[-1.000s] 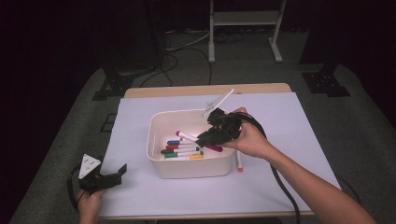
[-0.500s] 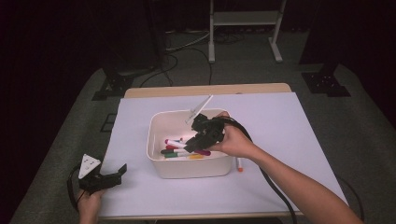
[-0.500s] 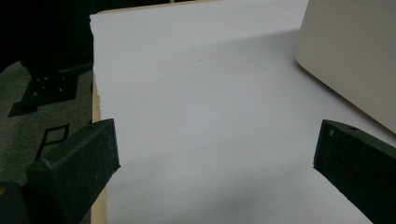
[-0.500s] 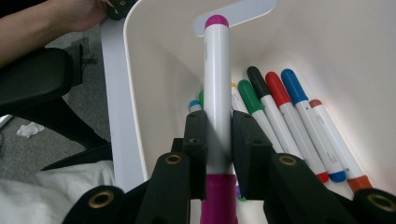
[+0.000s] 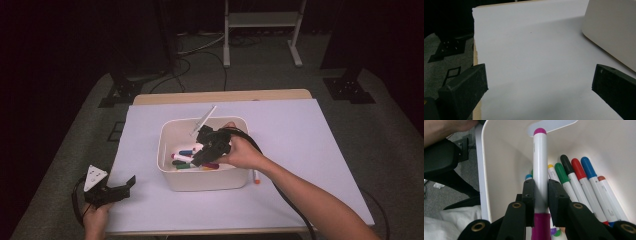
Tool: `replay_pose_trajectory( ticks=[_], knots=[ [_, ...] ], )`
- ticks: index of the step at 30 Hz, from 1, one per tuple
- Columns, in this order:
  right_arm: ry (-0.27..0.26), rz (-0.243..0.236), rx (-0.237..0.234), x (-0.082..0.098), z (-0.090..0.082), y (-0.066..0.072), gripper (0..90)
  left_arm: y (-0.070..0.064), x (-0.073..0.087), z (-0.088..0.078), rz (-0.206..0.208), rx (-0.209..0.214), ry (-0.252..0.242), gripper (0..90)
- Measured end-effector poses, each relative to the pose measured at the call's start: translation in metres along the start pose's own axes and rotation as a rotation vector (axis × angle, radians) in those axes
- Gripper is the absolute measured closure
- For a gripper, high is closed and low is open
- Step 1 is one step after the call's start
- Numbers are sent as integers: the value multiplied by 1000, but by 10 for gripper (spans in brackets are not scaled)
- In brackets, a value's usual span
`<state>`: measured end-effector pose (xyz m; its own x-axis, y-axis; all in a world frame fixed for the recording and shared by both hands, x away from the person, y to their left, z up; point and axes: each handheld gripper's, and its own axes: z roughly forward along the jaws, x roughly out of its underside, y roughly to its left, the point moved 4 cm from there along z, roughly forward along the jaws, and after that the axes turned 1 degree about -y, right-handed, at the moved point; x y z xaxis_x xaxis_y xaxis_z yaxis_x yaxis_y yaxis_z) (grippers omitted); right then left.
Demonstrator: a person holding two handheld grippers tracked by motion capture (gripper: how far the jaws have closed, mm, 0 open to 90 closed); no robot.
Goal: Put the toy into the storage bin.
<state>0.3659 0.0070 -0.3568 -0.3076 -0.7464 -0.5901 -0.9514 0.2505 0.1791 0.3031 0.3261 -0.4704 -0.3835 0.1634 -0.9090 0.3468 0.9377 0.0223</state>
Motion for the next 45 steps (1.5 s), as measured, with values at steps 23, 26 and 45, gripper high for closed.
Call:
replay_pose_trajectory(
  ticks=[23, 26, 45],
  knots=[
    [36, -27, 20, 0, 4, 0, 641, 0, 0, -1, -2, 0, -6, 0],
    [24, -12, 22, 3, -5, 1, 599, 0, 0, -1, 2, -1, -5, 0],
    [-97, 120, 121, 56, -99, -16, 460, -1, 0, 0, 4, -3, -1, 0]
  ],
)
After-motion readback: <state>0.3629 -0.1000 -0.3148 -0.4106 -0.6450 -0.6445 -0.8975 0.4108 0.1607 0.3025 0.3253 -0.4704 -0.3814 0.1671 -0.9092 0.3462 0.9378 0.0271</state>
